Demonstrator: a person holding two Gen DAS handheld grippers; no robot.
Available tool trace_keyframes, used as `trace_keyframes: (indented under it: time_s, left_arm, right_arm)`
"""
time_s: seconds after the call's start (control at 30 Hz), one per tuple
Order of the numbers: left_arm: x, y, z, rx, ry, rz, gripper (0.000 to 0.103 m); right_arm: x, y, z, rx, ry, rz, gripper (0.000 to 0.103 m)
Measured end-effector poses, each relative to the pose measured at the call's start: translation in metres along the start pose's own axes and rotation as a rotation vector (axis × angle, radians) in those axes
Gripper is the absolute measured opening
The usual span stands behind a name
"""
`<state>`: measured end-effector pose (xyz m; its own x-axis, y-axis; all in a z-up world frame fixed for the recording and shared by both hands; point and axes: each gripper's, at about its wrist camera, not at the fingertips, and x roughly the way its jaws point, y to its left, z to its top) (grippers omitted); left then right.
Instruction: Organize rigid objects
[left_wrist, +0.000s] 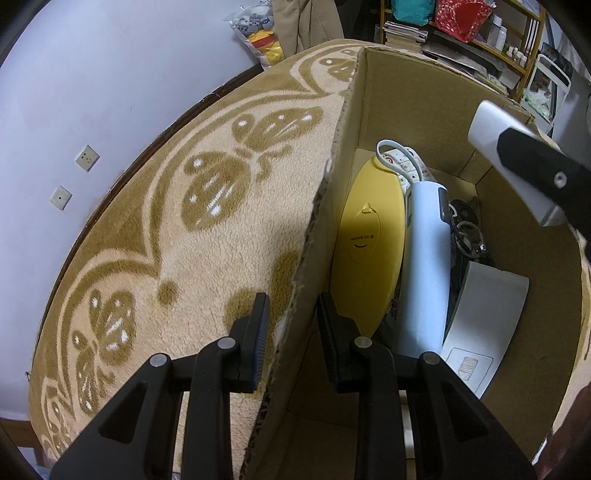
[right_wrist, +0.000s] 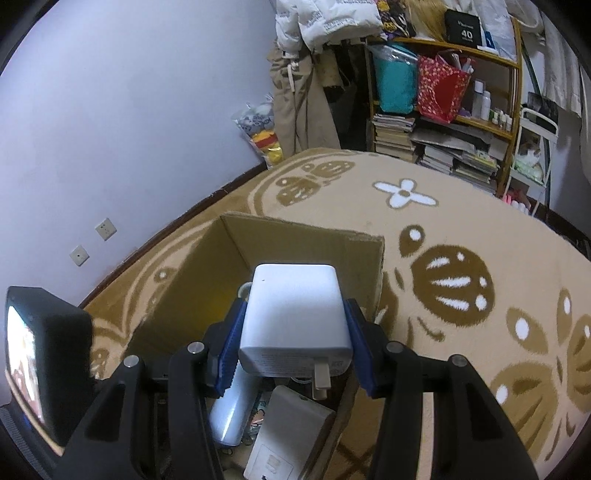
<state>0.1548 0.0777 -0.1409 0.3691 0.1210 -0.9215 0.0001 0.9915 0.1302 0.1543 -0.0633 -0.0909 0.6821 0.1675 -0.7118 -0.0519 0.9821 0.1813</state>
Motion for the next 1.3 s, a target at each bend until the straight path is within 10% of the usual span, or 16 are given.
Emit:
trace_keyframes:
  time_s: [0.9, 1.17, 1.3]
  left_arm:
    - [-0.044, -0.010, -0.007, 0.066, -0.125, -0.040, 0.028]
    - [-0.087, -0.013, -0.019, 0.093, -0.228, -0.069, 0.062]
    - [-0.107, -0.017, -0.026, 0.114, -0.269, -0.084, 0.095]
  right_arm:
    - [-0.060, -0.031, -0.009, 0.069, -0.061, -0.072, 0.080]
    - [-0.086, -0.047, -0.024, 0.099, -0.061, -0.101, 0.093]
    - [-0.098, -0.051, -0.031, 0.115, -0.081, -0.112, 0.099]
